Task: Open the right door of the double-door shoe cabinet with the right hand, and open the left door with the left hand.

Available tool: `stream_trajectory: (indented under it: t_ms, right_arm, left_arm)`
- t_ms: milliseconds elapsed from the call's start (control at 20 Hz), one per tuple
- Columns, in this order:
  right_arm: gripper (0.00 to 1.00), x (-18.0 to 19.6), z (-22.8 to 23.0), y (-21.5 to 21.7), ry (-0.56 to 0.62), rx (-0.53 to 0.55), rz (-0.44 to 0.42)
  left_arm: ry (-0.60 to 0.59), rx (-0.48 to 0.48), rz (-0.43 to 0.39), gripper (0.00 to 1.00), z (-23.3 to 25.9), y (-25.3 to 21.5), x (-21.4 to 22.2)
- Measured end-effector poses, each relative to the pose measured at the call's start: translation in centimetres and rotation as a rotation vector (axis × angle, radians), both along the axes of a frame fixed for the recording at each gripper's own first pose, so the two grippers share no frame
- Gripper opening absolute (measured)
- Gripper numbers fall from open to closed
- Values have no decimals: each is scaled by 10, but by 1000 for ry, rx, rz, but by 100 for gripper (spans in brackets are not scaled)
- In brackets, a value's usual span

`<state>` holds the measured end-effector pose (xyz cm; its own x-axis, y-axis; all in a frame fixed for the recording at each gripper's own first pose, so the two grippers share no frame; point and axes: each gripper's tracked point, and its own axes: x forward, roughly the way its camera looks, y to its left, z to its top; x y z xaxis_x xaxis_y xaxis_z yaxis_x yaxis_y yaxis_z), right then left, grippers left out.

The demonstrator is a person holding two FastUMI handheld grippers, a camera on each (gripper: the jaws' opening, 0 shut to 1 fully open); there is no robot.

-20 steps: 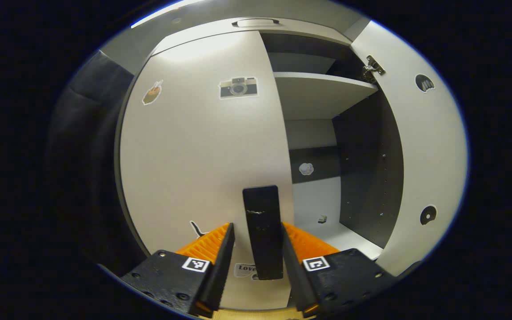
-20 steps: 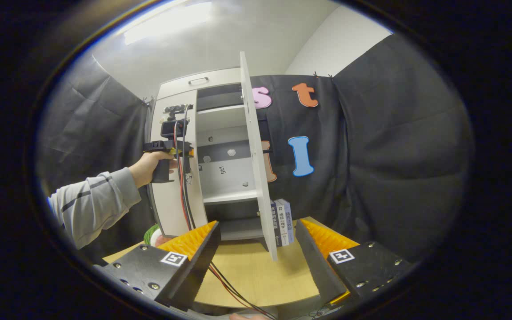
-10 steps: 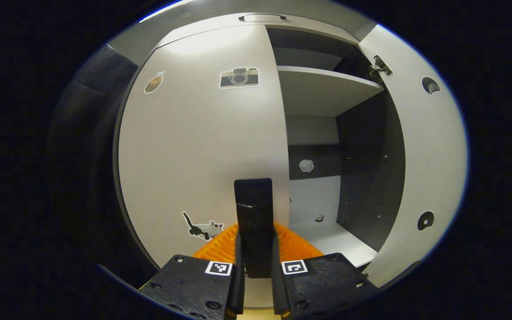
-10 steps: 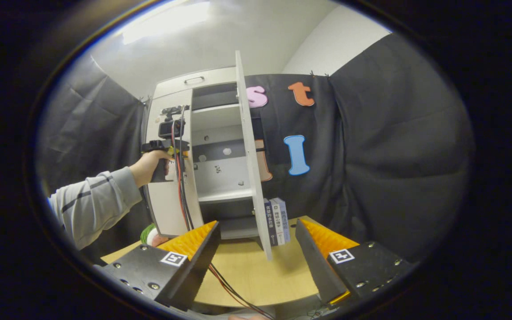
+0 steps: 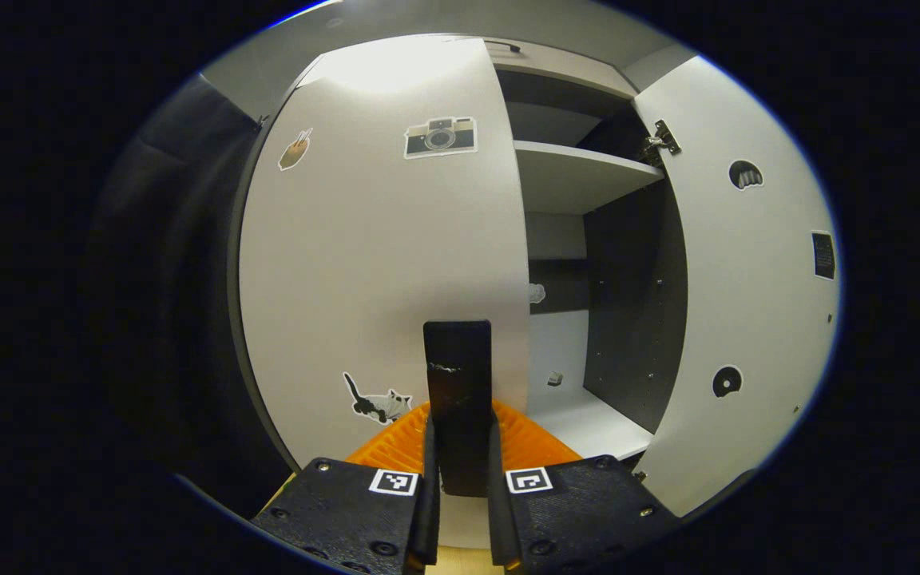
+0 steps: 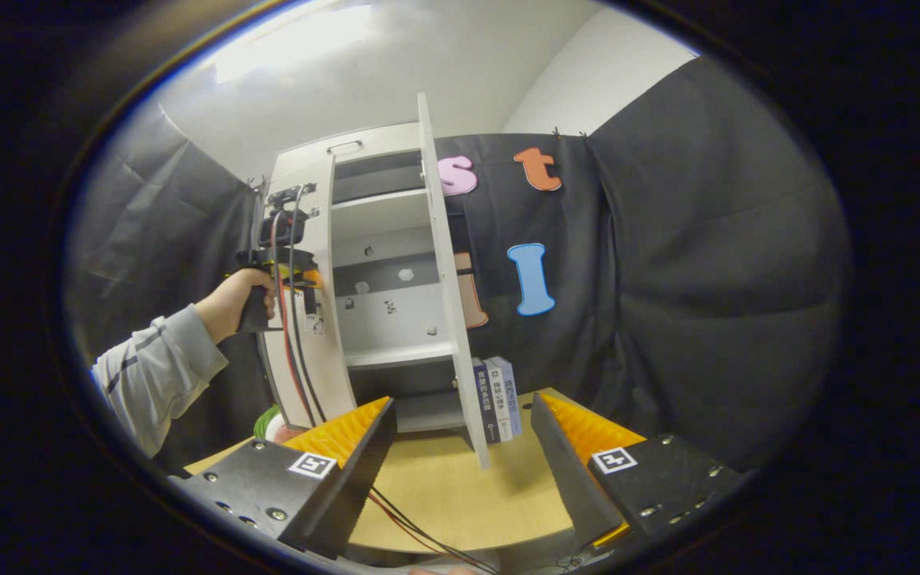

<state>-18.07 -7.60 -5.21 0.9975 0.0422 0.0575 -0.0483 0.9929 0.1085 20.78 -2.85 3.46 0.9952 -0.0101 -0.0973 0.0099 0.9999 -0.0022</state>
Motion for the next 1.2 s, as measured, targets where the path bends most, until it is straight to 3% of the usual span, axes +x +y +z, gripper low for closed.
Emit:
stream_trajectory:
  t_ms: [450, 1200]
  right_arm:
    - [100, 3, 1, 10, 9, -5, 17]
    - [100, 10, -8, 15, 36, 17, 15]
  left_arm:
    - [-10, -3, -64, 26, 4, 14, -40]
    - [-16, 12, -92, 20, 10, 69, -109]
